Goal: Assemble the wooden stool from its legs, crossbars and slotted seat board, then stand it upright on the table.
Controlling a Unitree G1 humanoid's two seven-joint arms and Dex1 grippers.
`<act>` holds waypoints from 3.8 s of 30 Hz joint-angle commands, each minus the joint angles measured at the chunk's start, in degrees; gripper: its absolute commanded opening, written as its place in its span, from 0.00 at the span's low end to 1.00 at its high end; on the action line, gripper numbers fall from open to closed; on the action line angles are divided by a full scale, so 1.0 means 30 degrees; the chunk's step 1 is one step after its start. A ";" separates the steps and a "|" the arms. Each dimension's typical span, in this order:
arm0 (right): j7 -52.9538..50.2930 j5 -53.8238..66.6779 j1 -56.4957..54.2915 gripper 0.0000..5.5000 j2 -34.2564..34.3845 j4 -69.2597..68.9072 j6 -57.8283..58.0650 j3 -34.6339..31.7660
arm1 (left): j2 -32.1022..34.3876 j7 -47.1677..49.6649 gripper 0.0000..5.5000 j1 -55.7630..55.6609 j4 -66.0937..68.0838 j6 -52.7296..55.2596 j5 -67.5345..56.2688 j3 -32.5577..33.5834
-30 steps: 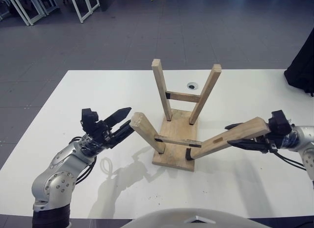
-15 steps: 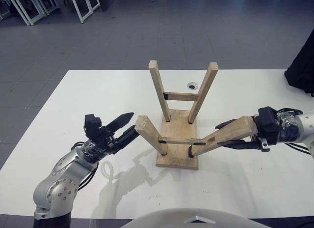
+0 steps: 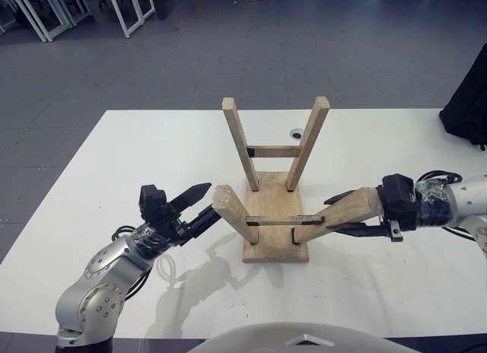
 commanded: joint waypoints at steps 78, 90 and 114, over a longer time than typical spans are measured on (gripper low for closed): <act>-1.5558 -1.4509 0.4655 0.93 0.9431 1.2635 -1.0402 0.3959 | 0.0241 -0.1246 0.78 0.1778 0.1450 -0.0061 0.2478 -0.1632; -0.9496 -1.2027 0.3815 0.93 0.6148 0.6806 -1.1290 0.4247 | -0.0580 -0.0808 0.78 0.1843 0.1835 -0.1245 0.3524 -0.1685; -2.0017 -2.4440 -0.2691 0.93 0.5786 0.6888 -1.3805 0.6347 | -0.0210 -0.1169 0.78 0.0304 0.2655 -0.1008 0.3136 -0.1061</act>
